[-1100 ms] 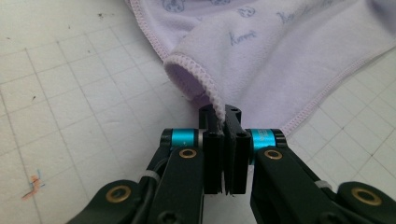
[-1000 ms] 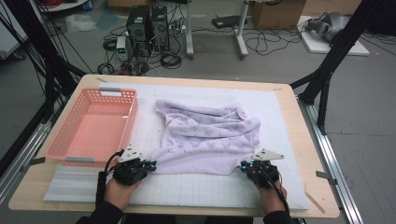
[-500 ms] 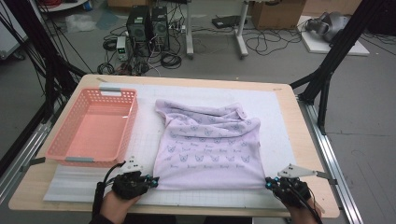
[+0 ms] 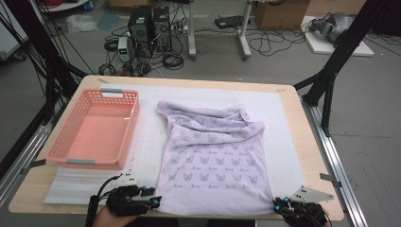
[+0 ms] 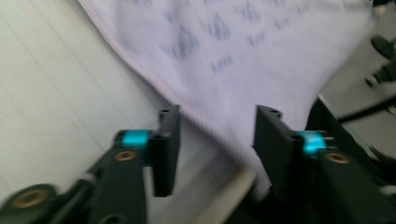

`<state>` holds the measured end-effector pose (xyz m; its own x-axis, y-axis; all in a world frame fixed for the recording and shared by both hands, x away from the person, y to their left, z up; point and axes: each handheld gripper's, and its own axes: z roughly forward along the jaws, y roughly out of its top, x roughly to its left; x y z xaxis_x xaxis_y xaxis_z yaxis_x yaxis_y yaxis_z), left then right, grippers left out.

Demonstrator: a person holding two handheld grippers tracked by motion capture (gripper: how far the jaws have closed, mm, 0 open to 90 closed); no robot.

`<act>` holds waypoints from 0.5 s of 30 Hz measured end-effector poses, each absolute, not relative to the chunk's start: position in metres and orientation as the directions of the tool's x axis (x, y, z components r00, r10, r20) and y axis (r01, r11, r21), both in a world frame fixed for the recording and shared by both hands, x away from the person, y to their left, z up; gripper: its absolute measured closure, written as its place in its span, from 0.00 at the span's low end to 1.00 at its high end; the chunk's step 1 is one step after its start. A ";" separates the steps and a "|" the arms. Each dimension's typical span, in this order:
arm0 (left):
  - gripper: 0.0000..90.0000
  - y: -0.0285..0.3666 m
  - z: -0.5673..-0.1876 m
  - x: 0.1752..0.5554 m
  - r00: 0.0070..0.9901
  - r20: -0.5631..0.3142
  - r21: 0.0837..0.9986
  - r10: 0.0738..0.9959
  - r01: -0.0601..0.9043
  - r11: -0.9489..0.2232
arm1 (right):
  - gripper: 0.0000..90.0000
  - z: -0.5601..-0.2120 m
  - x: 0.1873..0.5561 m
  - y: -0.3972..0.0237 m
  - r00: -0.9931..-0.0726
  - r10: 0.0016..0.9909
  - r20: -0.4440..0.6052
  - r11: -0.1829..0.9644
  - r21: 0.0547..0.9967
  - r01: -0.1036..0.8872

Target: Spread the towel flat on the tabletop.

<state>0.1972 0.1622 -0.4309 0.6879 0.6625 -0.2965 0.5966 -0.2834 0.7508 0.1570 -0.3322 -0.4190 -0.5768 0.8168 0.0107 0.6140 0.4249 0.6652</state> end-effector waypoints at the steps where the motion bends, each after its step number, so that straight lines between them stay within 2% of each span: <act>1: 0.51 0.162 -0.429 0.199 0.692 -0.276 0.783 0.667 0.564 -0.262 | 0.77 -0.419 0.162 -0.332 -0.562 0.827 0.012 0.407 0.678 0.613; 2: 0.48 0.161 -0.427 0.202 0.695 -0.257 0.806 0.672 0.538 -0.247 | 0.73 -0.420 0.167 -0.331 -0.555 0.832 0.015 0.395 0.686 0.611; 4: 0.47 0.157 -0.425 0.213 0.685 -0.240 0.821 0.688 0.522 -0.233 | 0.72 -0.423 0.180 -0.326 -0.543 0.840 0.016 0.384 0.689 0.614; 8: 0.47 0.143 -0.431 0.250 0.635 -0.240 0.805 0.734 0.552 -0.215 | 0.69 -0.426 0.210 -0.317 -0.495 0.869 -0.002 0.349 0.710 0.611; 11: 0.48 0.132 -0.439 0.275 0.608 -0.233 0.787 0.759 0.577 -0.220 | 0.69 -0.429 0.240 -0.312 -0.437 0.899 -0.010 0.306 0.729 0.613; 13: 0.49 0.126 -0.445 0.285 0.610 -0.255 0.770 0.751 0.597 -0.223 | 0.70 -0.431 0.245 -0.311 -0.423 0.906 -0.007 0.295 0.726 0.621; 15: 0.52 0.122 -0.450 0.289 0.624 -0.243 0.773 0.742 0.587 -0.241 | 0.74 -0.436 0.254 -0.310 -0.412 0.911 0.007 0.284 0.714 0.640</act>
